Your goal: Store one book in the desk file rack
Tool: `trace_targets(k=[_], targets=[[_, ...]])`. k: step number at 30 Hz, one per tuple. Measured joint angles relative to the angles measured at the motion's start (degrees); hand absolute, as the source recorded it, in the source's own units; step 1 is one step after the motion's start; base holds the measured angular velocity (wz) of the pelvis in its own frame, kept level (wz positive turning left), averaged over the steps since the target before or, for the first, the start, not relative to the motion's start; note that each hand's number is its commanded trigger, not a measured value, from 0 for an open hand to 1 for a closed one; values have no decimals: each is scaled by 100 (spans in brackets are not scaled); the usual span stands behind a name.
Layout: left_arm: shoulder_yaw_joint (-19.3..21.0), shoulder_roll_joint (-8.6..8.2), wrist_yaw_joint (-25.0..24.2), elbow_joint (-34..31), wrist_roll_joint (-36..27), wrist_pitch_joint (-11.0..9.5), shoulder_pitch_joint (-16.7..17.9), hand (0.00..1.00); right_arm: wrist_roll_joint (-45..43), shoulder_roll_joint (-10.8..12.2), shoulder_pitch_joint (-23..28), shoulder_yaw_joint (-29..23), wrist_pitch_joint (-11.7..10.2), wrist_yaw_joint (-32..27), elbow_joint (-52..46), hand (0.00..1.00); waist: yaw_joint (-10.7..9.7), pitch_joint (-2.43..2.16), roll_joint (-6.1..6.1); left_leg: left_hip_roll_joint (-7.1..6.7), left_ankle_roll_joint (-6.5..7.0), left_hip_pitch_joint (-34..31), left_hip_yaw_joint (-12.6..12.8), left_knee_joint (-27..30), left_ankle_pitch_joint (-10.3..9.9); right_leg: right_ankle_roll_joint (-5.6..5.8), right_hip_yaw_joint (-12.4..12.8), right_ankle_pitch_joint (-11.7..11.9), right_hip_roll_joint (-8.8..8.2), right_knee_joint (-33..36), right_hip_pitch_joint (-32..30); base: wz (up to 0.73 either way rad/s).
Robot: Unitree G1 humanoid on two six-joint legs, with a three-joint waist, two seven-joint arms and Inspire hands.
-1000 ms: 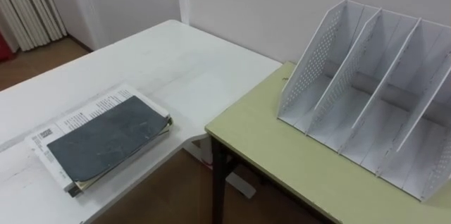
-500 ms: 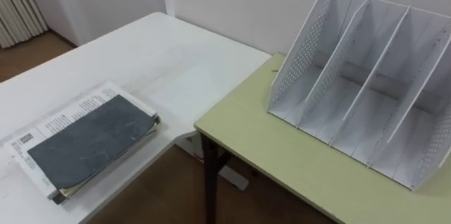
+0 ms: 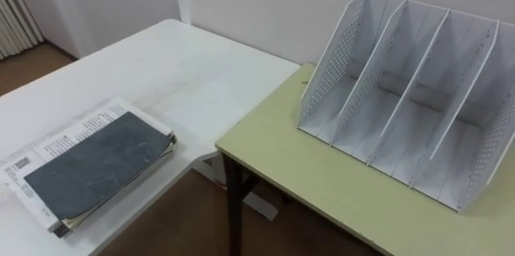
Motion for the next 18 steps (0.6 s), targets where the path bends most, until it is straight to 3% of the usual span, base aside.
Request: trace_targets(k=[5, 8, 13, 18], targets=[[-148, 41, 62, -1538, 1102, 15, 0, 0, -59, -5, -82, 6, -6, 5, 12, 0, -12, -8, 6, -5, -1, -93, -20, -4, 1, -2, -25, 1, 11, -11, -16, 3], [-176, 31, 198, -1933, 1457, 9, 1, 0, -77, -17, -91, 56, -21, -43, 36, 0, -3, -7, -3, -8, -2, -82, -29, 1, 1, -4, -28, 2, 10, -21, 8, 0], [-181, 75, 494, -2214, 1606, 6, 9, 0, -73, -27, -94, 335, -137, -129, 106, 0, 23, -10, 2, 3, -3, -67, -30, 3, 2, -6, -21, 4, 4, -23, 20, 0], [-146, 279, 942, -3023, 1692, -71, 68, 0, -50, -28, -65, 345, -193, -250, 168, 0, 34, -33, 45, 7, -2, -81, -33, 6, 2, -7, -26, 4, 2, -13, 5, 0]])
